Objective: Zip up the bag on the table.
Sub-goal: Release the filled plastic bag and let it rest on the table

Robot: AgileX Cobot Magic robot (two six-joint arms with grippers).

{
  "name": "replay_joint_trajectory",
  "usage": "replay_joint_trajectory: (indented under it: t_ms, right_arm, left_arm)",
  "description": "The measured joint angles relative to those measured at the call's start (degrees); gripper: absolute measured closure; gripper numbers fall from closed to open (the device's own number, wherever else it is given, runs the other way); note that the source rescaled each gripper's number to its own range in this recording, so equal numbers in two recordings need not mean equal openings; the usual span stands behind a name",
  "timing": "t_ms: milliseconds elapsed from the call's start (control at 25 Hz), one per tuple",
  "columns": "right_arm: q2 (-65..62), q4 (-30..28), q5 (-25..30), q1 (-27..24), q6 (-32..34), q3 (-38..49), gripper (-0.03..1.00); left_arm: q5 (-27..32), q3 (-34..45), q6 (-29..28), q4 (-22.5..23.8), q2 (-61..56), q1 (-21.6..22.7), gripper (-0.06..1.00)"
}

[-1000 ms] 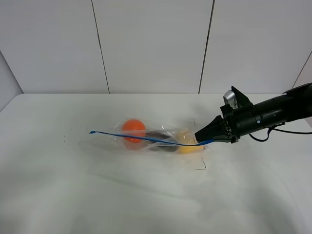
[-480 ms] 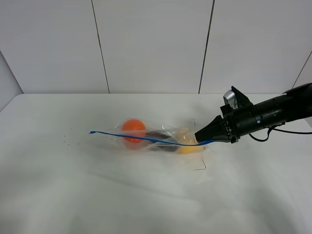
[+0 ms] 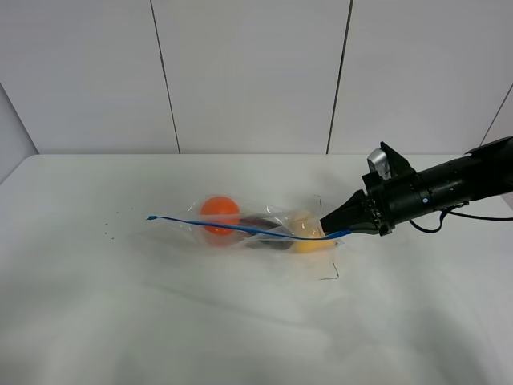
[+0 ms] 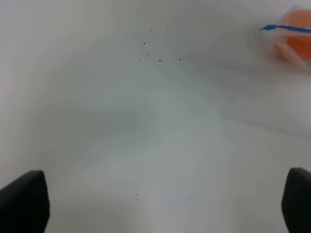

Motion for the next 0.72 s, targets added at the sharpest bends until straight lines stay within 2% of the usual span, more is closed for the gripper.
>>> replay_joint_trajectory:
  t_ms: [80, 120, 240, 280, 320, 440, 720]
  right_arm:
    - [0.00, 0.00, 0.00, 0.00, 0.30, 0.00, 0.89]
    - [0.00, 0.00, 0.00, 0.00, 0.49, 0.00, 0.78]
    - [0.00, -0.05, 0.00, 0.00, 1.52, 0.00, 0.25]
    - [0.00, -0.31, 0.00, 0.00, 1.93, 0.00, 0.13]
    - [0.00, -0.61, -0.20, 0.00, 2.61, 0.00, 0.07]
    - [0.00, -1.86, -1.31, 0.00, 4.07, 0.00, -0.01]
    - [0.00, -4.00, -1.72, 0.00, 5.94, 0.00, -0.03]
  left_arm:
    - [0.00, 0.00, 0.00, 0.00, 0.00, 0.00, -0.06]
    - [0.00, 0.00, 0.00, 0.00, 0.00, 0.00, -0.06]
    - [0.00, 0.00, 0.00, 0.00, 0.00, 0.00, -0.06]
    - [0.00, 0.00, 0.00, 0.00, 0.00, 0.00, -0.06]
    - [0.00, 0.00, 0.00, 0.00, 0.00, 0.00, -0.06]
    - [0.00, 0.00, 0.00, 0.00, 0.00, 0.00, -0.06]
    - [0.00, 0.00, 0.00, 0.00, 0.00, 0.00, -0.06]
